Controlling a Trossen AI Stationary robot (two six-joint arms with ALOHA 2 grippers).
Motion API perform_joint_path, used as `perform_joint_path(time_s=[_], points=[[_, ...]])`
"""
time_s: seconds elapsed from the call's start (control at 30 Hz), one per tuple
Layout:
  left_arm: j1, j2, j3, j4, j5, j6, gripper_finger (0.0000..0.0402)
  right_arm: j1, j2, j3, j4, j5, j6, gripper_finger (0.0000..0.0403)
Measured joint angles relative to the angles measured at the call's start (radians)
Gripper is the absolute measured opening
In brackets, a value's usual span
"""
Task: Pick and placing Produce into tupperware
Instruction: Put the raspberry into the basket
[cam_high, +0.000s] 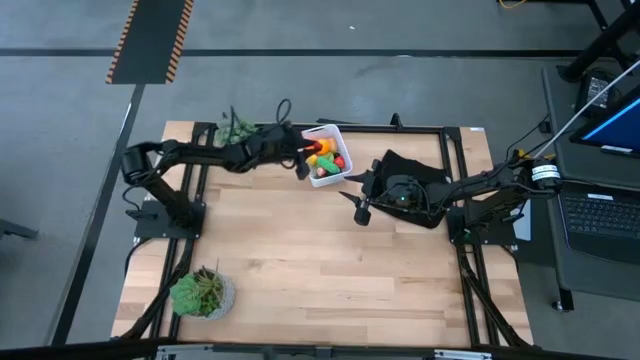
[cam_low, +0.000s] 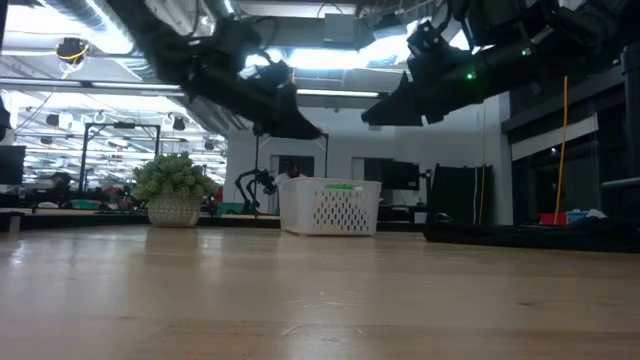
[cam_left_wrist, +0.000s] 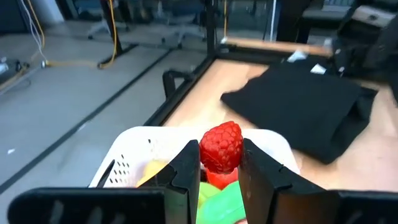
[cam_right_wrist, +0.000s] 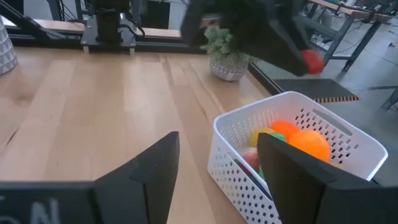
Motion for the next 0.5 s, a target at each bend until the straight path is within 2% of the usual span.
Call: perform_joint_path(time_s=[0.3,0.5], points=[[0.055,0.014,0.264,-0.508,0.001,0.060,0.0077,-0.005,0.000,0.000,-0.020,0.000,-0.001,0.0218],[0.077,0.014,0.373,-0.714,-0.001,0.098,0.0077,-0.018,0.000,0.000,-0.041,0.000,0.004,0.0218]])
